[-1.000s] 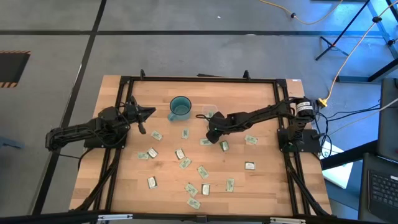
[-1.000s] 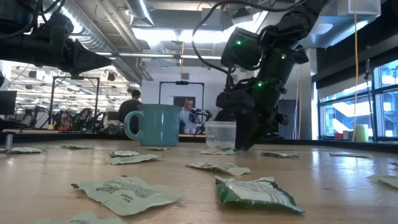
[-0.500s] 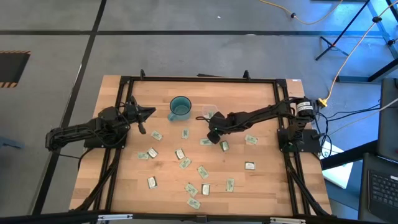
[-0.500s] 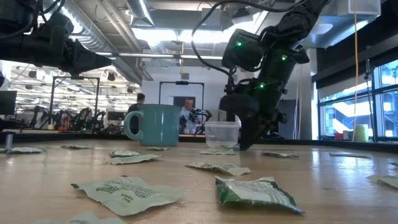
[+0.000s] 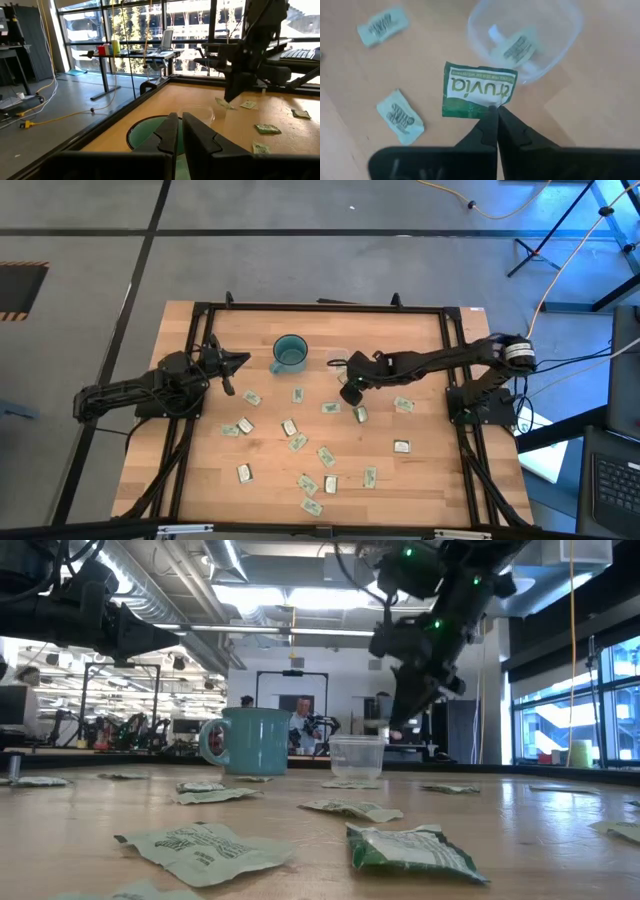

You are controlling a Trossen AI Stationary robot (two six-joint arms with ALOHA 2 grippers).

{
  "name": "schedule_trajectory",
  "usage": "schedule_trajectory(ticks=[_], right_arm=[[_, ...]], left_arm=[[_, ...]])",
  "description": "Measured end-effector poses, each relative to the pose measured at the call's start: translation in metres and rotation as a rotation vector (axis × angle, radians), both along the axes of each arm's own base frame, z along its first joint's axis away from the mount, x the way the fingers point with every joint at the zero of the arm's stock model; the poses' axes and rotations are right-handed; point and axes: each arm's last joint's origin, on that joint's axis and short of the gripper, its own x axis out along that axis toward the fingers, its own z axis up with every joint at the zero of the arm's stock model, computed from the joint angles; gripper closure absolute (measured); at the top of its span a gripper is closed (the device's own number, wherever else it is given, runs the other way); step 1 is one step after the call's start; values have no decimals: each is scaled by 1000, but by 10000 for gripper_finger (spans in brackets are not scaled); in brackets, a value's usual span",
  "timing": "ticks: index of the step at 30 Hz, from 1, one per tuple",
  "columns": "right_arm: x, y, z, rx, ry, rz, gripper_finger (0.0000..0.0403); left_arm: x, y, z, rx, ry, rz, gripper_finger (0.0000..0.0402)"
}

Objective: Pick and place items into bin
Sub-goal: Put the green stevia packet into the transparent bin

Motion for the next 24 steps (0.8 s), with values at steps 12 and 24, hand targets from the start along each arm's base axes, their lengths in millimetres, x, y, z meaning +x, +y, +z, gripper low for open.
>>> schedule_trajectory(ticks=[12,24], right_arm=[[-3,-25,25,-131,-104,-25,402],[7,-56,17,-141,-155,4,402]], left_arm=[[0,0,0,0,0,1,382],[0,0,0,0,0,4,382]])
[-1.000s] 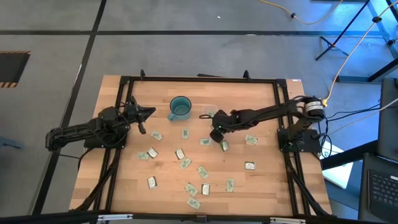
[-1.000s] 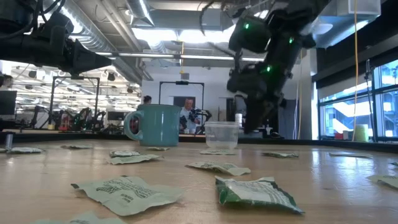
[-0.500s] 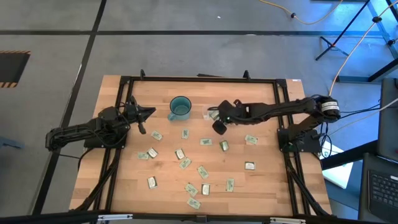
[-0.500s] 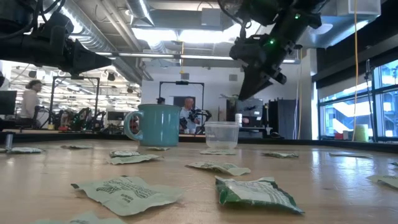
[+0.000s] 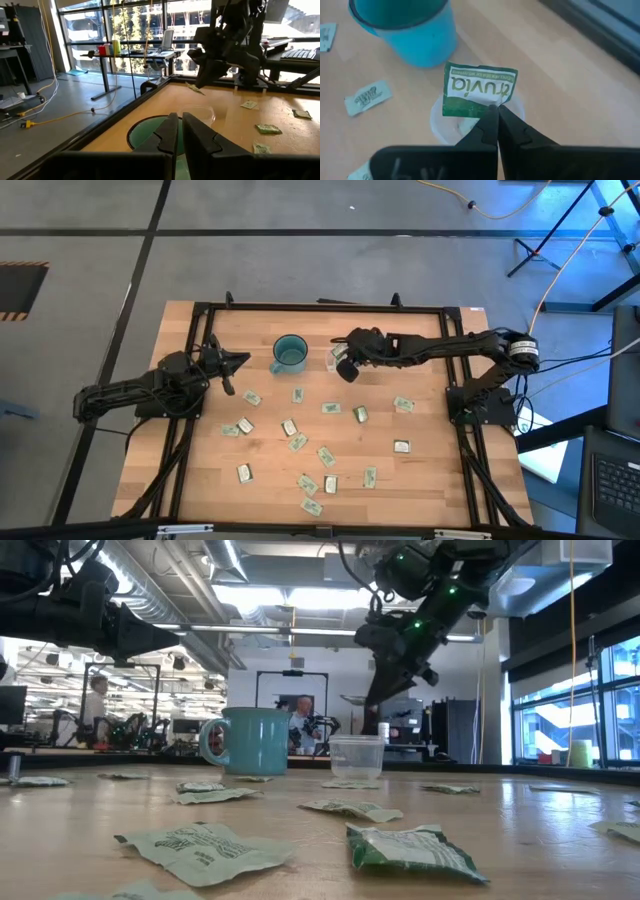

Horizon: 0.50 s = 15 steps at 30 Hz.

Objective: Pick and place items into bin
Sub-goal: Put the green stevia packet into the transparent bin

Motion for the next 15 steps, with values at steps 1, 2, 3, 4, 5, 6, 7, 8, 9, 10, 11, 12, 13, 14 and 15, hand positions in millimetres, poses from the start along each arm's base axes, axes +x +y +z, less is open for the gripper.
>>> schedule_trajectory(ticks=[1,2,3,4,5,6,7,8,9,10,11,12,13,14,15], right_arm=[[2,0,-1,-4,-6,3,402],[2,-2,-3,-4,-1,1,402],[2,-3,-4,-2,5,-2,402],[3,-3,-5,2,7,1,402],[3,-4,-6,11,8,7,402],[2,-5,-7,14,10,15,402],[2,-5,-7,18,12,26,402],[3,-5,-7,21,12,32,402],[3,-5,-7,20,12,33,402],[3,-5,-7,21,12,35,402],[3,-5,-7,21,13,36,402],[3,-5,-7,22,13,36,402],[3,-5,-7,22,13,36,402],[3,-5,-7,22,13,36,402],[3,-5,-7,22,14,36,402]], left_arm=[[0,0,0,0,0,0,382],[0,0,0,0,0,0,382],[0,0,0,0,0,0,382],[0,0,0,0,0,0,382],[0,0,0,0,0,0,382],[0,0,0,0,0,0,382],[0,0,0,0,0,0,382],[0,0,0,0,-1,0,382],[0,0,0,0,0,0,382],[0,0,0,0,-1,0,382],[0,0,0,0,0,0,382],[0,0,0,0,0,0,382],[0,0,0,0,0,0,382],[0,0,0,0,0,0,382],[0,0,0,0,0,0,382]])
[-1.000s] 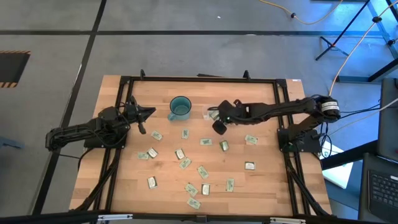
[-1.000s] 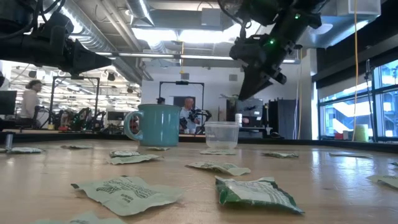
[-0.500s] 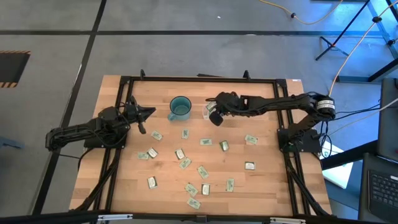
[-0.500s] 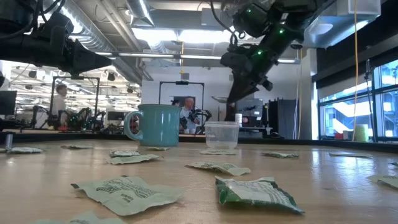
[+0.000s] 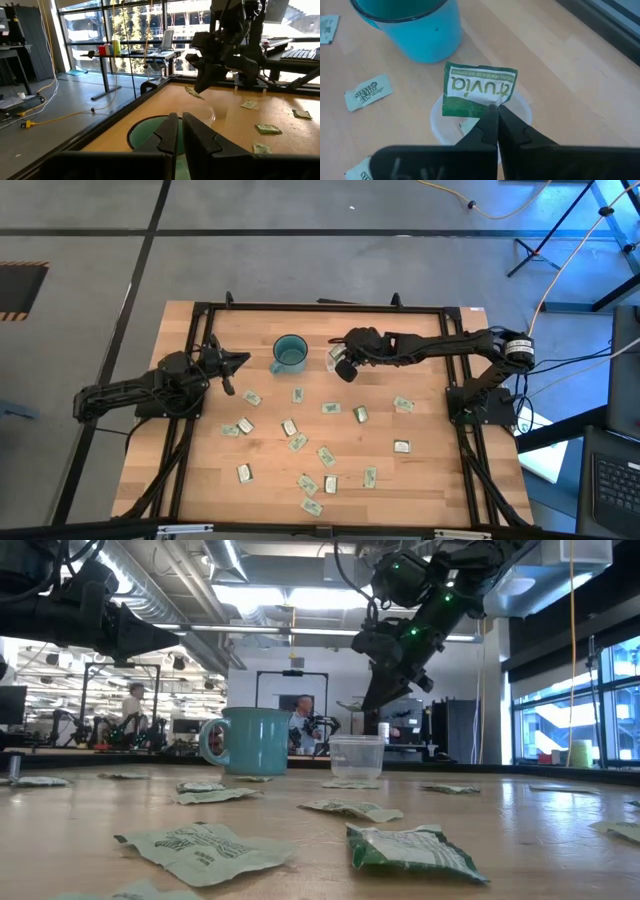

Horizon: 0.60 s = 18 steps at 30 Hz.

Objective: Pick and place items into bin
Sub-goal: Put the green stevia packet into the transparent bin

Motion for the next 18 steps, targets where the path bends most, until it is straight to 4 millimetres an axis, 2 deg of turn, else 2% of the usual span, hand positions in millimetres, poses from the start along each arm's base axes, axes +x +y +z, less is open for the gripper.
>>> schedule_trajectory(ticks=[9,18], right_arm=[[0,0,-3,4,16,0,402],[5,-1,-19,16,64,0,402]], left_arm=[[0,0,0,0,0,0,382],[0,0,0,-1,2,1,382]])
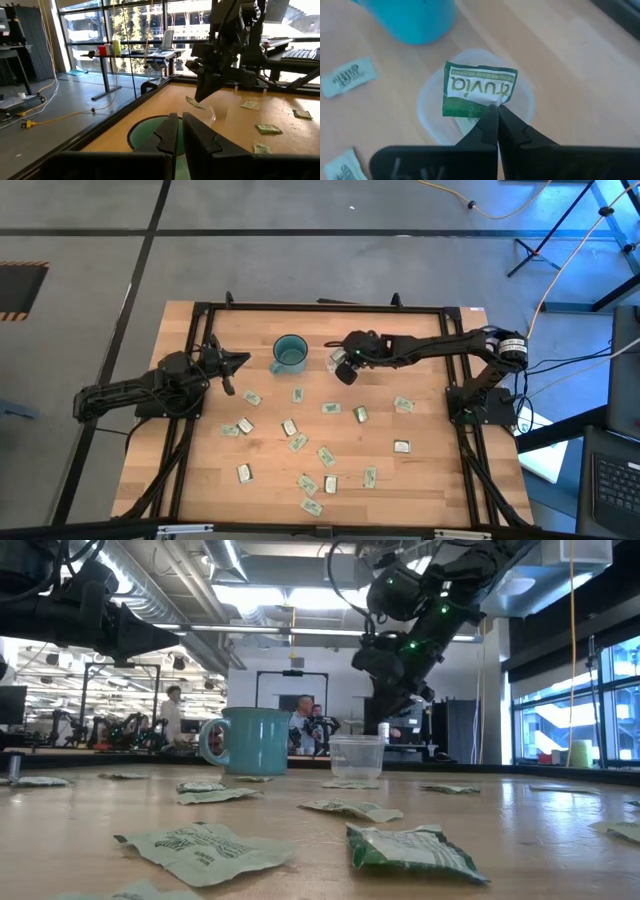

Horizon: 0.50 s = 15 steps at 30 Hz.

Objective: Pick and place items into bin
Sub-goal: Put the green stevia packet into the transparent bin

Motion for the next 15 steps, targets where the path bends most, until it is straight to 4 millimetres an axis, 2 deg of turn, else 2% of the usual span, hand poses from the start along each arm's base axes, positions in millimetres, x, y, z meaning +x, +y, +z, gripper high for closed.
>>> schedule_trajectory(ticks=[6,15], right_arm=[[1,0,-8,11,35,-2,402],[1,0,-9,10,35,0,393]], left_arm=[[1,0,-1,-3,11,1,382],[1,0,-2,-5,22,4,382]])
